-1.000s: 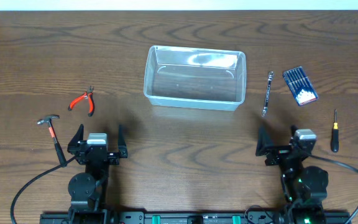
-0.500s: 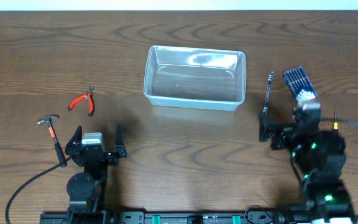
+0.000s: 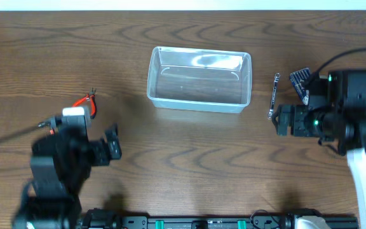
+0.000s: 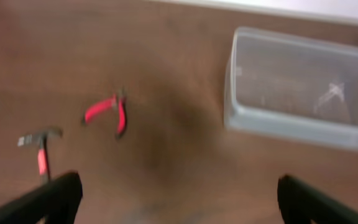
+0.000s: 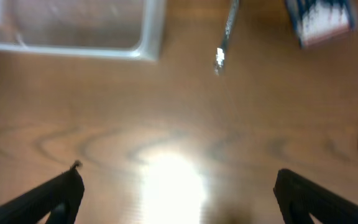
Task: Pack container
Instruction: 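Move the right gripper over the blue screwdriver set case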
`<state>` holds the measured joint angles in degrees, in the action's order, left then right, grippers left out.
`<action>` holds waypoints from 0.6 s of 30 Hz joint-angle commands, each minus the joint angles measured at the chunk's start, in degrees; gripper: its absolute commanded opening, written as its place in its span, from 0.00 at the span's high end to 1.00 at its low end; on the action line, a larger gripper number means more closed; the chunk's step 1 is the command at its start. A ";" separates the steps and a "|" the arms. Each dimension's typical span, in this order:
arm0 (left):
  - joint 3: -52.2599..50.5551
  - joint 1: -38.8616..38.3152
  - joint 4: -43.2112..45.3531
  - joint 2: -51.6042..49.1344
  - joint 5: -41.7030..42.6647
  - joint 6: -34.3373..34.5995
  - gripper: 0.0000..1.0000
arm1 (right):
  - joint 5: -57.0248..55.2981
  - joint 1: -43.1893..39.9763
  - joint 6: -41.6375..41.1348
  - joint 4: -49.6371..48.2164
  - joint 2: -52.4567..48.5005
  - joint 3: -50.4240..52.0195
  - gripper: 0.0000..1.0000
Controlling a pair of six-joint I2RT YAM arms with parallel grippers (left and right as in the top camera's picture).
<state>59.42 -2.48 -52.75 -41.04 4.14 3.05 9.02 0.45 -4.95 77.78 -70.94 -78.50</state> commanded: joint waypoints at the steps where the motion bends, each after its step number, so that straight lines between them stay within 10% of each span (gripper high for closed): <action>1: 11.15 -0.17 -6.16 -9.55 1.55 0.74 0.02 | -0.59 -2.38 2.51 4.39 -5.92 -5.75 0.01; 18: 17.22 2.36 -6.21 -26.36 1.25 8.26 0.02 | -8.35 -15.43 7.50 8.76 -35.50 -36.20 0.01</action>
<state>75.72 -1.26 -58.33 -66.00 5.82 6.63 3.77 -14.52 0.01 85.60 -101.82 -109.23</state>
